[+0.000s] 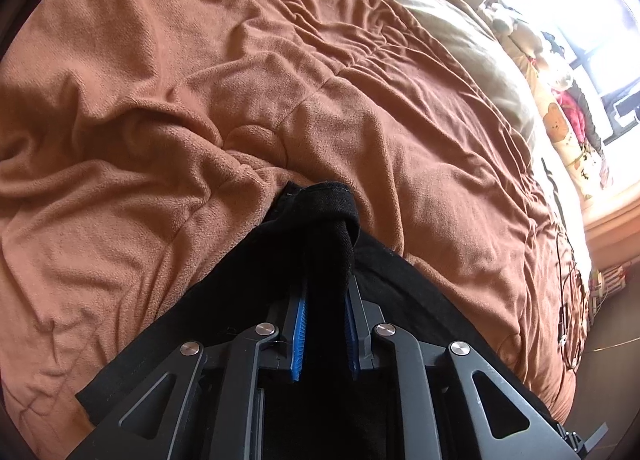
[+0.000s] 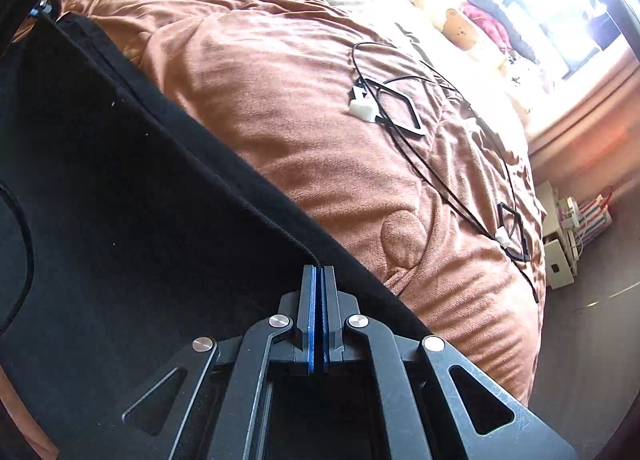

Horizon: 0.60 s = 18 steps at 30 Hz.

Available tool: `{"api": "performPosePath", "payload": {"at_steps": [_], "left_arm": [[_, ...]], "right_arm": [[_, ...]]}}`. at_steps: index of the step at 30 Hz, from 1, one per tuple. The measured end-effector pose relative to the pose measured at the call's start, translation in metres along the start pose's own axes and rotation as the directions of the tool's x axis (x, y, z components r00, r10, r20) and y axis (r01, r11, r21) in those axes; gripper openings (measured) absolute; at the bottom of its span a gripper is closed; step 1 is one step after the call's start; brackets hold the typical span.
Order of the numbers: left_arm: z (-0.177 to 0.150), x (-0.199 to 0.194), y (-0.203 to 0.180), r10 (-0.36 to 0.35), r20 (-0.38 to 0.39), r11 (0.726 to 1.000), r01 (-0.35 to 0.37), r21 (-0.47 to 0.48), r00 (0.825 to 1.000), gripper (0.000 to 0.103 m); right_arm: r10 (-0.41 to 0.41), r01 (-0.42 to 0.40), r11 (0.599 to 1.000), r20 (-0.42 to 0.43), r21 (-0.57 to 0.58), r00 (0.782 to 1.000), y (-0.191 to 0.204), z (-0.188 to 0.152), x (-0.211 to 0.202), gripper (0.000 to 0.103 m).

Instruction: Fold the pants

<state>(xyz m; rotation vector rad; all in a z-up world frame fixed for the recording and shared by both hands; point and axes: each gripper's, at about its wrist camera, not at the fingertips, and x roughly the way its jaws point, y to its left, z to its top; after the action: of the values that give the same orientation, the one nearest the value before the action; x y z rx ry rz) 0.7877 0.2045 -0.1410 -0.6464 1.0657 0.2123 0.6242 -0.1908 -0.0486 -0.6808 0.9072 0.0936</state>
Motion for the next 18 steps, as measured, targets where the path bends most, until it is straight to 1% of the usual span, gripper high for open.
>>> {"api": "performPosePath", "payload": {"at_steps": [3,4,6,8,9,10,11,12,13,14,16,17,18], "left_arm": [[0.005,0.012,-0.002,0.0,-0.004,1.0,0.0,-0.002,1.0,0.018],[0.006,0.015,-0.003,0.001,-0.003,1.0,-0.001,0.001,1.0,0.018],[0.01,0.022,-0.004,0.006,0.0,1.0,-0.006,0.006,1.0,0.018],[0.014,0.028,-0.005,0.013,0.003,1.0,-0.014,0.01,1.0,0.018],[0.015,0.031,-0.006,0.018,0.001,1.0,-0.018,0.018,1.0,0.019],[0.017,0.034,-0.008,0.024,0.001,0.999,-0.024,0.027,1.0,0.022],[0.018,0.035,-0.009,0.03,0.002,0.999,-0.03,0.036,1.0,0.03],[0.019,0.036,-0.01,0.027,0.006,0.999,-0.027,0.043,1.0,0.036],[0.02,0.035,-0.01,0.019,0.01,0.999,-0.019,0.05,1.0,0.051],[0.02,0.034,-0.009,0.007,0.014,0.999,-0.008,0.052,1.0,0.067],[0.021,0.029,-0.006,-0.019,0.021,0.999,0.018,0.051,1.0,0.083],[0.021,0.026,-0.005,-0.021,0.027,0.999,0.02,0.05,0.999,0.085],[0.021,0.023,-0.003,-0.023,0.029,0.999,0.021,0.049,0.999,0.085]], "right_arm": [[-0.043,0.043,0.999,-0.003,0.029,0.999,0.004,0.008,0.01,0.0],[-0.057,0.057,0.998,-0.006,0.037,0.998,0.0,0.009,0.017,0.0],[-0.082,0.083,0.995,-0.016,0.049,0.996,-0.006,0.006,0.014,0.0],[-0.107,0.108,0.993,-0.027,0.056,0.994,-0.005,0.005,0.022,0.0],[-0.112,0.114,0.992,-0.032,0.063,0.993,-0.007,0.005,0.024,0.0],[-0.116,0.119,0.99,-0.038,0.071,0.992,-0.005,0.005,0.032,0.0],[-0.118,0.122,0.99,-0.046,0.077,0.992,-0.004,0.005,0.037,0.0],[-0.12,0.125,0.989,-0.059,0.083,0.991,-0.002,0.005,0.044,0.0],[-0.124,0.13,0.988,-0.07,0.088,0.99,0.0,0.004,0.048,0.0],[-0.127,0.134,0.987,-0.081,0.093,0.989,0.002,0.004,0.055,0.0],[-0.141,0.152,0.983,-0.108,0.103,0.984,0.003,0.005,0.065,0.0],[-0.153,0.166,0.98,-0.115,0.11,0.982,0.003,0.007,0.066,0.0],[-0.164,0.178,0.977,-0.115,0.118,0.98,0.005,0.009,0.066,0.004]]}}
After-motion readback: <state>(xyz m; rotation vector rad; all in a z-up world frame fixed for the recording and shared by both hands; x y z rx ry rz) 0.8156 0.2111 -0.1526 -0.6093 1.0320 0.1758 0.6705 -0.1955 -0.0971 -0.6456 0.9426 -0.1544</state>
